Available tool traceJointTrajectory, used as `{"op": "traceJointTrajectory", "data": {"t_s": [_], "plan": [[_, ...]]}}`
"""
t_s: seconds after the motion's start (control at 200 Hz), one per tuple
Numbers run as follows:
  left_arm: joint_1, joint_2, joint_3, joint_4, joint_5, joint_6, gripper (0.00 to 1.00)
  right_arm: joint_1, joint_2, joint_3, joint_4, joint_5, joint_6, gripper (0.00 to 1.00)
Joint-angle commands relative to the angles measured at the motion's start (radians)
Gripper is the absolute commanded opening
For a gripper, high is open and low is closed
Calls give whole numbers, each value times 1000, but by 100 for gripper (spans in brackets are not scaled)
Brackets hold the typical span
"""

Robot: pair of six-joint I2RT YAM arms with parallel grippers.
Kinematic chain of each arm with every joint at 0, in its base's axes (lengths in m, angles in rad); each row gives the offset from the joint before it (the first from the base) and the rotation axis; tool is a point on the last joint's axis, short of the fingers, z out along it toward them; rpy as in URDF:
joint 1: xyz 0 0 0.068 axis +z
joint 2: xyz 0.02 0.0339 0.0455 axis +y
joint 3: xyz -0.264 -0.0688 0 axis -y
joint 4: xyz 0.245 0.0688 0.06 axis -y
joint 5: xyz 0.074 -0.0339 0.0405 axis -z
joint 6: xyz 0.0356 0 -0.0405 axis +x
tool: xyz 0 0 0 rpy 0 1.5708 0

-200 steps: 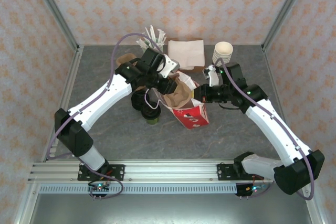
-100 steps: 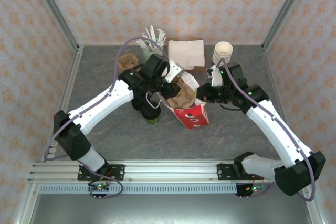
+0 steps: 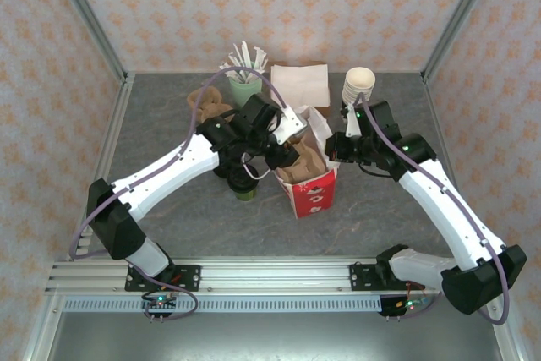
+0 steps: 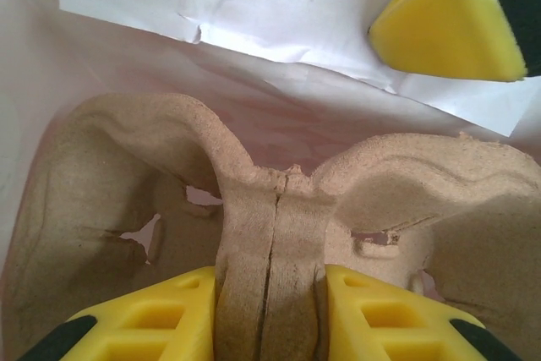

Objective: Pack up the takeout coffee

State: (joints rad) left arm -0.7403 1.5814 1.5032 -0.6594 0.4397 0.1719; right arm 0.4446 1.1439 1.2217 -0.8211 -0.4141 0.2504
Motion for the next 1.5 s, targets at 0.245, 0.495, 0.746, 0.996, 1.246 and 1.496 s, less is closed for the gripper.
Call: {"op": "traceJointTrajectory", "data": {"t_s": [0.245,0.495,0.746,0.996,1.246,1.496], "plan": [[-49,122,111,-79,-62,87,32,61,11,43,-35,114,-52,0],[-50,165,143,-119,-76,119,33,62,-10,24,-16,128,-45,0],[-56,157,238,-226,-93,161,33,62,-21,7,18,95,-55,0],[-70,179,303,-352,-128,231,33,65,-10,5,59,-36,-95,0],[-76,189,338,-387,-126,269,34,70,9,9,45,-103,-139,0],[-73,207,349,-382,-129,292,34,72,4,-12,79,-158,-145,0]]}}
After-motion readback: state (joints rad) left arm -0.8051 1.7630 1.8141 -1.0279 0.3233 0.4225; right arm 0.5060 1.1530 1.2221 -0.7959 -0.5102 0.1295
